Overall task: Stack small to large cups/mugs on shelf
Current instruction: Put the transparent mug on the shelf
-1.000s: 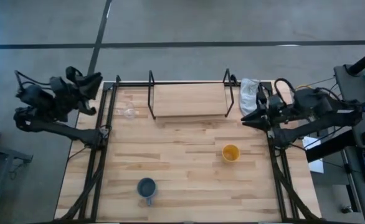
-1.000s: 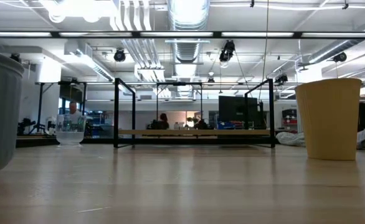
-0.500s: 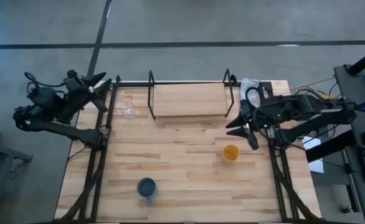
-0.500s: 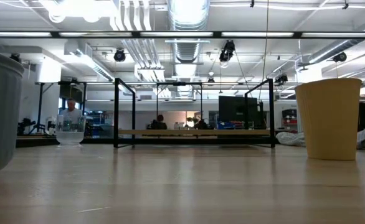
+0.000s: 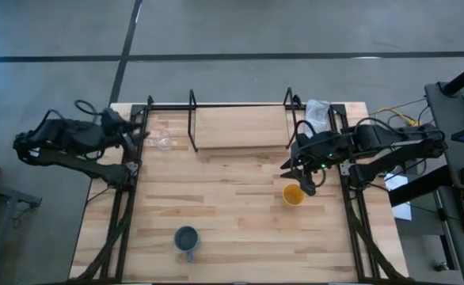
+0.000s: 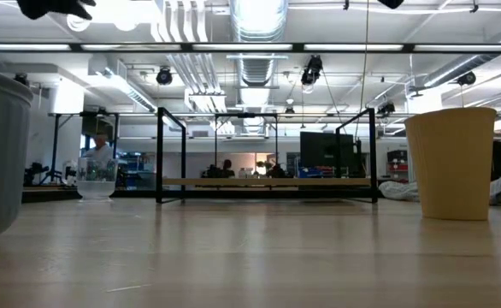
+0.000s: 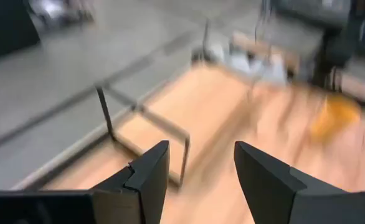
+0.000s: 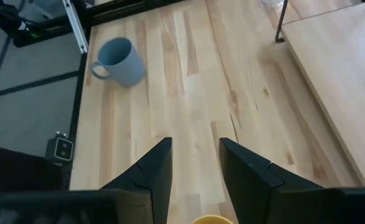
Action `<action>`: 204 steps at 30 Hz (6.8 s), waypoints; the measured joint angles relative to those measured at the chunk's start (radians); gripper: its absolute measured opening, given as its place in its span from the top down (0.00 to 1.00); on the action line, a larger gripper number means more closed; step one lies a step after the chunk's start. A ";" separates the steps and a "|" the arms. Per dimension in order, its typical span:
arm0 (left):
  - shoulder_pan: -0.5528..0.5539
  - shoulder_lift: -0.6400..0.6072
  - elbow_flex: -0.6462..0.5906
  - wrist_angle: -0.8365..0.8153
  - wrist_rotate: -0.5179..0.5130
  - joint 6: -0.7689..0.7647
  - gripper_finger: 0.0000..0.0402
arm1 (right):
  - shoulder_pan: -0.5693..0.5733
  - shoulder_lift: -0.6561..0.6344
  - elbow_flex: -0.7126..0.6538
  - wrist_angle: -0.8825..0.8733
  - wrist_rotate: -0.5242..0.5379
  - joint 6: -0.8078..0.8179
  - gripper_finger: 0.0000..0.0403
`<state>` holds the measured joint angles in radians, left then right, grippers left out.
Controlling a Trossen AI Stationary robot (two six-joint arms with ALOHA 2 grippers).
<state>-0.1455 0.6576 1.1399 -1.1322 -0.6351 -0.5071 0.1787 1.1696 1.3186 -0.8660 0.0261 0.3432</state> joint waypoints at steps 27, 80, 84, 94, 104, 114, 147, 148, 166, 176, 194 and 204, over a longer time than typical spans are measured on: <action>0.089 0.231 0.038 -0.068 0.479 0.199 0.58 | 0.000 0.044 0.000 0.011 -0.001 0.106 0.71; 0.886 0.654 -0.106 -0.032 0.551 0.680 0.58 | 0.000 0.044 -0.014 0.001 -0.003 0.154 0.75; 0.898 0.604 -0.156 0.039 0.568 0.672 0.58 | 0.000 0.044 -0.016 -0.001 -0.001 0.148 0.75; 0.898 0.577 -0.267 0.105 0.564 0.672 0.58 | 0.000 0.044 -0.016 -0.002 0.000 0.147 0.75; 0.898 0.573 -0.276 0.183 0.535 0.672 0.58 | 0.000 0.044 -0.016 -0.002 0.000 0.147 0.75; 0.898 0.624 -0.281 0.187 0.550 0.672 0.58 | 0.000 0.044 -0.016 -0.002 0.000 0.147 0.75; 0.869 0.453 0.195 -0.227 0.528 0.588 1.00 | 0.000 0.044 -0.016 -0.001 0.000 0.143 0.75; 0.863 0.449 0.230 -0.224 0.528 0.588 1.00 | 0.000 0.044 -0.016 -0.001 0.000 0.139 0.75; 0.756 0.571 0.500 0.129 0.638 0.598 1.00 | 0.000 0.044 -0.018 0.001 0.000 0.117 0.75; 0.610 0.790 0.524 0.221 0.662 0.683 1.00 | 0.000 0.044 -0.018 0.002 0.000 0.117 0.75; 0.547 1.040 0.528 0.026 0.552 0.725 1.00 | 0.000 0.044 -0.018 0.003 0.001 0.119 0.75; 0.547 1.134 0.525 0.024 0.531 0.724 1.00 | 0.000 0.044 -0.023 0.003 0.001 0.117 0.75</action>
<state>0.4019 1.7914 1.6653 -1.1084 -0.1043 0.2173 0.1790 1.2137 1.2961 -0.8631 0.0270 0.4606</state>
